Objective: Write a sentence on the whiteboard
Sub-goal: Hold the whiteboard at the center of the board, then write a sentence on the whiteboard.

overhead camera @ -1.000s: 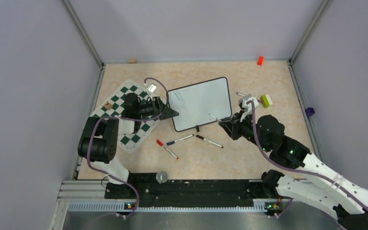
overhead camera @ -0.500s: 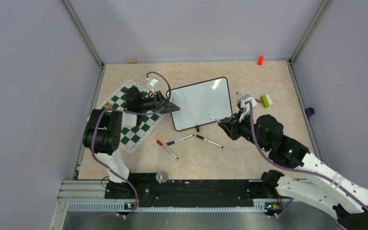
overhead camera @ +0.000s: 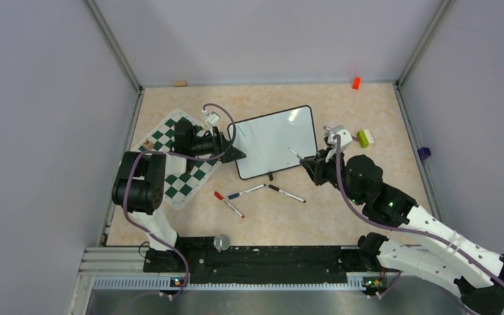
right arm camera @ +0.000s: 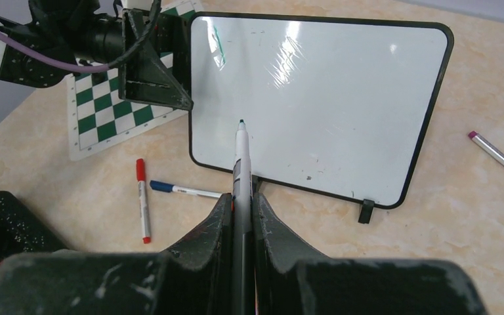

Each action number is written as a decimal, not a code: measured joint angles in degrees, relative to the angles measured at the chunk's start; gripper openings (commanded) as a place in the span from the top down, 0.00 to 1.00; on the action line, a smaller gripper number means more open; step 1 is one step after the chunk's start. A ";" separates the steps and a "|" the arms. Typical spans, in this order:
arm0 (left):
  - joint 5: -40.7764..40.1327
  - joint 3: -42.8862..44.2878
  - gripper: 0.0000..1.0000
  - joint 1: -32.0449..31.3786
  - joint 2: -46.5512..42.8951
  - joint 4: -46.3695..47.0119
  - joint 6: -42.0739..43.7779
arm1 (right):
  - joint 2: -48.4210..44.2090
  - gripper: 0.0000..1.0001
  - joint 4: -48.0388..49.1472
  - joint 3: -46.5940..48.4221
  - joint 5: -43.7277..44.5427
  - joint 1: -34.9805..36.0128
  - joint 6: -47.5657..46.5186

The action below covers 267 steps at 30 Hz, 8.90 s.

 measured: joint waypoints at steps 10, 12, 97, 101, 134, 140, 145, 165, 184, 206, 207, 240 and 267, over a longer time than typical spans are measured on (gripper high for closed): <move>4.59 0.04 0.27 1.33 3.65 10.08 -5.53 | 4.85 1.00 3.89 0.00 0.44 0.00 -0.98; 5.29 0.04 0.32 1.51 5.11 11.69 -7.39 | 5.77 1.00 4.72 0.02 0.37 0.00 -1.16; 22.75 17.66 1.00 -2.73 24.48 47.08 -46.36 | 24.22 1.00 -2.40 16.20 -2.84 0.00 -3.67; 23.41 16.85 1.00 -2.82 24.48 47.06 -46.49 | 20.13 1.00 -2.43 11.91 -4.11 -0.02 -3.23; 18.86 16.90 1.00 -6.99 23.71 47.04 -48.26 | 22.77 1.00 25.31 -20.65 -23.02 -7.02 11.10; 18.43 16.90 1.00 -7.10 23.71 47.01 -48.43 | 24.57 1.00 26.60 -22.25 -25.53 -10.40 11.93; 18.34 18.16 1.00 -7.21 23.78 46.95 -49.24 | 25.88 1.00 30.25 -23.67 -27.80 -15.85 13.33; 16.96 25.40 1.00 -7.26 28.46 46.71 -51.58 | 23.78 1.00 29.29 -23.10 -38.69 -24.90 12.35; 13.25 26.53 1.00 -7.15 29.00 30.97 -36.37 | 7.87 1.00 9.35 -21.92 -34.01 -27.65 10.10; 13.09 26.53 1.00 -6.56 29.00 32.57 -35.87 | 27.82 1.00 13.86 -12.98 -28.72 -29.64 10.97; 12.90 26.53 1.00 -6.45 29.00 32.54 -36.02 | 28.61 1.00 14.45 -12.94 -28.55 -29.66 11.10; 11.82 29.44 1.00 -5.68 34.69 46.07 -49.96 | 36.37 1.00 20.50 -10.71 -30.18 -29.77 13.75; 12.09 27.61 1.00 -5.90 34.29 46.38 -46.38 | 24.22 1.00 3.67 -11.10 -35.93 -30.03 11.50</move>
